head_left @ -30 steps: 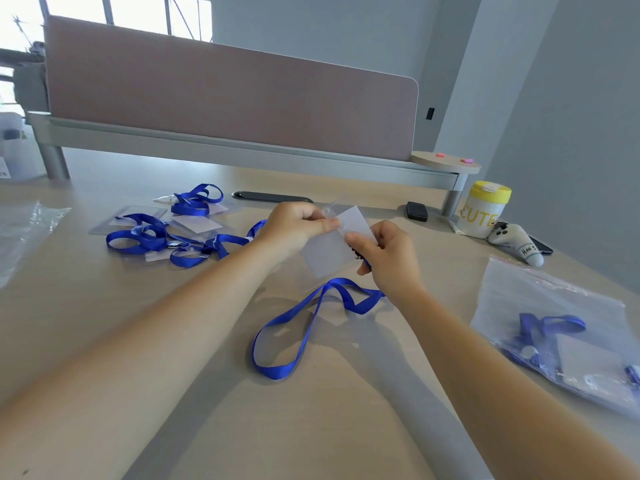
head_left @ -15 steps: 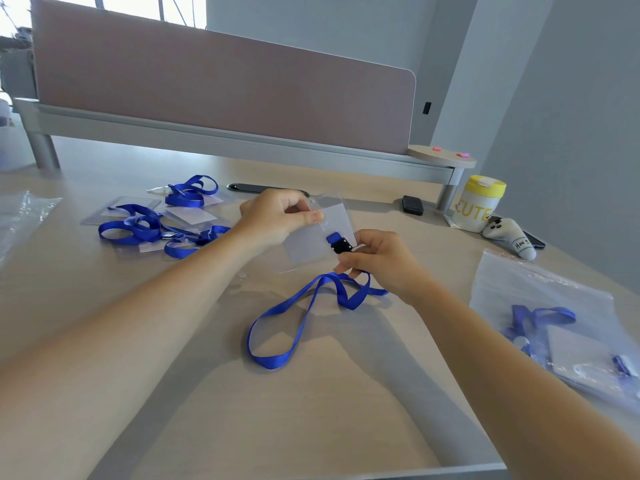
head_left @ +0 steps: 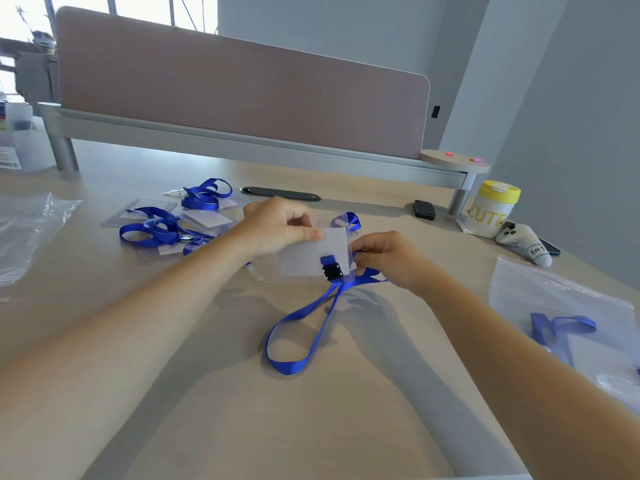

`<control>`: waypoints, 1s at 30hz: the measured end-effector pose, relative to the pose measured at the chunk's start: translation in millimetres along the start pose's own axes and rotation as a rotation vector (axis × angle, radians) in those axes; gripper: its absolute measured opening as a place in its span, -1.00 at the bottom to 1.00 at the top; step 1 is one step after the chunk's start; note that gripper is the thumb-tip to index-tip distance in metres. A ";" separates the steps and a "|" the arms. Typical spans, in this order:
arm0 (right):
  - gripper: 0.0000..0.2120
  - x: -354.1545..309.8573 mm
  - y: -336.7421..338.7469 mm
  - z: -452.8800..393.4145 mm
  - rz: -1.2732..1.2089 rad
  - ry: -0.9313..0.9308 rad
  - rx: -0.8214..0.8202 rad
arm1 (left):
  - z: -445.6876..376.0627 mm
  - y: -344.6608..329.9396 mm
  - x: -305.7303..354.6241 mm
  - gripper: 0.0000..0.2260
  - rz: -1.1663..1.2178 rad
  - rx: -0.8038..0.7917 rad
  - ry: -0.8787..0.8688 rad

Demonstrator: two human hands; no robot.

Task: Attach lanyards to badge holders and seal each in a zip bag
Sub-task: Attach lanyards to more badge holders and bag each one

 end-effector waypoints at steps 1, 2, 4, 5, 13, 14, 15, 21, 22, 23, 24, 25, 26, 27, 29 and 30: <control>-0.77 -0.2 2.6 -1.2 0.027 -0.011 0.003 | 0.6 0.3 1.3 -0.78 -0.053 -0.016 -0.011; -0.77 -0.8 3.9 -2.5 0.053 -0.016 -0.002 | 1.1 0.1 3.0 -0.77 -0.098 -0.032 -0.022; -0.72 -4.8 4.0 -4.6 0.094 -0.007 -0.014 | 0.3 -3.7 7.0 -0.80 -0.166 -0.074 -0.052; -0.68 -7.1 3.8 -5.1 0.113 0.000 -0.016 | -0.6 -5.9 8.6 -0.83 -0.188 -0.091 -0.066; -0.79 -15.0 15.7 -7.5 0.130 -0.001 0.045 | -3.0 -14.8 15.4 -0.84 -0.317 -0.154 -0.128; -0.79 -15.4 19.0 -8.1 0.119 -0.002 0.069 | -3.2 -16.4 17.1 -0.83 -0.334 -0.163 -0.142; -0.79 -16.2 21.7 -8.6 0.102 -0.003 0.084 | -3.5 -18.1 18.7 -0.82 -0.354 -0.171 -0.156; -0.90 -17.9 24.9 -10.4 -0.231 -0.010 0.028 | -5.1 -24.1 23.6 -0.79 -0.511 -0.218 -0.219; -0.91 -20.1 25.3 -9.0 -0.256 0.005 0.029 | -5.2 -25.3 23.6 -0.79 -0.534 -0.228 -0.227; -0.90 -22.5 26.1 -7.4 -0.252 0.019 0.040 | -5.1 -26.3 23.3 -0.79 -0.549 -0.232 -0.225; -0.89 -25.0 26.9 -5.9 -0.238 0.032 0.053 | -5.3 -26.1 22.9 -0.78 -0.562 -0.223 -0.216; -0.88 -27.6 27.0 -4.6 -0.227 0.041 0.064 | -5.8 -24.9 22.3 -0.78 -0.581 -0.207 -0.201; -0.86 -29.7 26.7 -3.4 -0.226 0.047 0.071 | -6.6 -23.4 22.1 -0.77 -0.609 -0.190 -0.184; -0.84 -31.7 26.1 -2.2 -0.229 0.052 0.075 | -7.6 -21.9 22.3 -0.77 -0.641 -0.174 -0.170; -0.78 -35.1 23.9 0.7 -0.249 0.068 0.074 | -9.8 -18.7 21.4 -0.77 -0.684 -0.144 -0.136; -0.77 -36.0 22.5 2.3 -0.268 0.074 0.066 | -10.9 -16.4 20.8 -0.77 -0.690 -0.123 -0.118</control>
Point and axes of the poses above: each hand's wrist, its own z-axis away from the middle knuckle, its own y-axis out of the back of the hand, x = y × z, the point moved 10 cm from there along -z, towards the middle knuckle, and after that the axes turned 13 degrees about -y, right-handed, at the moved point
